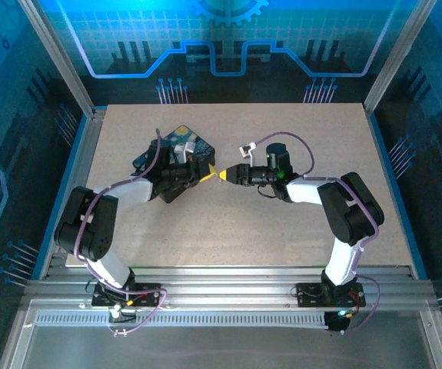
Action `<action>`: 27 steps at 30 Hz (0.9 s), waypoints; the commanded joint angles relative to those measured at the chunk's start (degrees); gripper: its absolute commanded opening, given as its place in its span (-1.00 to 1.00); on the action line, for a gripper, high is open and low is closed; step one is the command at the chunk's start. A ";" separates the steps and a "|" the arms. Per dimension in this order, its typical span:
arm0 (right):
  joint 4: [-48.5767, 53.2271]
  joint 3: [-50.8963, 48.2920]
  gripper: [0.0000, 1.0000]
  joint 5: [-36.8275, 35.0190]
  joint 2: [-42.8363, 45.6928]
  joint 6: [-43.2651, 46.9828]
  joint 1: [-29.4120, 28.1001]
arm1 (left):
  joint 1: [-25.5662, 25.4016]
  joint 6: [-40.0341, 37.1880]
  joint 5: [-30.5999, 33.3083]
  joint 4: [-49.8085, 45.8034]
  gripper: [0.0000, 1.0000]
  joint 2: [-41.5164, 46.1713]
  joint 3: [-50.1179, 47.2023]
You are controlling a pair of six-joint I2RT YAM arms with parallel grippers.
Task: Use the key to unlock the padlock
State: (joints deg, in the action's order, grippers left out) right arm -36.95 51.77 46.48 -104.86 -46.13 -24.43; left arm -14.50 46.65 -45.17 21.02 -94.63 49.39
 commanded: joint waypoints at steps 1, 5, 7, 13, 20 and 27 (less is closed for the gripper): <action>-0.45 0.70 -0.29 -0.36 0.00 -0.20 -0.57 | 0.44 0.76 -2.11 2.81 -1.00 1.60 -0.82; -1.38 0.88 -0.34 -0.25 -0.08 -0.74 -1.22 | 0.48 2.21 -2.79 4.72 -1.00 1.12 -0.91; -1.98 1.17 -0.43 -0.07 -0.39 -1.17 -1.47 | 0.44 2.43 -2.81 5.15 -1.00 1.03 -1.00; -4.97 1.22 -0.51 -0.02 -1.32 -3.52 -1.64 | 0.44 2.76 -3.60 5.76 -1.00 1.30 -1.33; -7.50 1.01 -0.47 -0.33 -1.70 -5.51 -1.42 | 0.44 2.79 -4.67 6.20 -1.00 1.55 -1.70; -8.06 0.35 -0.59 0.35 -1.52 -6.22 -0.52 | 0.45 2.03 -4.75 5.08 -1.00 1.54 -1.53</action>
State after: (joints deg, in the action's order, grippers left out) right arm -42.81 51.83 46.57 -105.58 -51.70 -25.39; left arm -14.39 49.56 -47.94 25.96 -94.43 48.58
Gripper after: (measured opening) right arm 0.221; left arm 0.038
